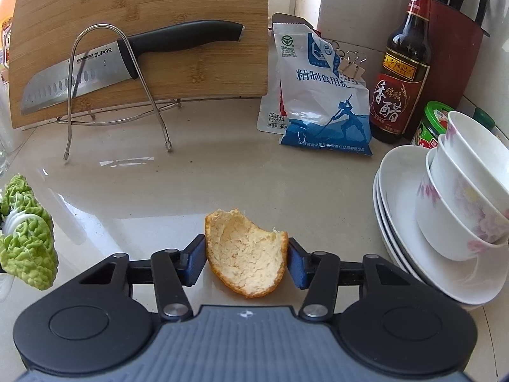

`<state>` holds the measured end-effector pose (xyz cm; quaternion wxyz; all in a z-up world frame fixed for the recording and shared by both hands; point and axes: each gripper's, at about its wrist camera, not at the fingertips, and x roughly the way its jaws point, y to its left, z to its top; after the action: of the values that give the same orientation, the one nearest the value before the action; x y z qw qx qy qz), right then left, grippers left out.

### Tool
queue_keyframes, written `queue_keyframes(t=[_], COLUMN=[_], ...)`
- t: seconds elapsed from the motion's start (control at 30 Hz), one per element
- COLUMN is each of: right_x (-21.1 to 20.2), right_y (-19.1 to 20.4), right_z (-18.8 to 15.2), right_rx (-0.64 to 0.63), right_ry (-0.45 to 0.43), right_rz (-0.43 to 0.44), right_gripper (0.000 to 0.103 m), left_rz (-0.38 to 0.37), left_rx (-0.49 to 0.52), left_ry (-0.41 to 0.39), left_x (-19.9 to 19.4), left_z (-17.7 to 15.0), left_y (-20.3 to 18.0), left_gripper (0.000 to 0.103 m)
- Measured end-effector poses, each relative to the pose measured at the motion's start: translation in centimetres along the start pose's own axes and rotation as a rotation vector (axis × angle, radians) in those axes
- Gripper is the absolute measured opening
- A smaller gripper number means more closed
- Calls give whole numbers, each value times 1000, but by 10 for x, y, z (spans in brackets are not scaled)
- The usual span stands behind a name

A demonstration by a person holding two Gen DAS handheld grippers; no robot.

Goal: Collect trash
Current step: 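Lift and carry the stalk and orange peel toward the bin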

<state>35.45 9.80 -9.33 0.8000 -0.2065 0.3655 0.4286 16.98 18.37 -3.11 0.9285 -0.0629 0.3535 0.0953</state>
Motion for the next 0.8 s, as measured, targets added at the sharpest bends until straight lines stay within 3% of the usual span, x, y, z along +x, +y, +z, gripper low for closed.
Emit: queue_keyframes(t=[0.57, 0.8], right_x=[-83, -125], right_y=[-11, 1], right_z=[-50, -77], right_rx=[38, 55], right_ry=[4, -1], right_rz=[19, 20], right_gripper=[56, 56], left_rz=[-64, -116], left_rx=[86, 149], left_ry=[26, 64], left_x=[-13, -25], left_z=[-6, -17], left_y=[-28, -51], left_gripper=[27, 27])
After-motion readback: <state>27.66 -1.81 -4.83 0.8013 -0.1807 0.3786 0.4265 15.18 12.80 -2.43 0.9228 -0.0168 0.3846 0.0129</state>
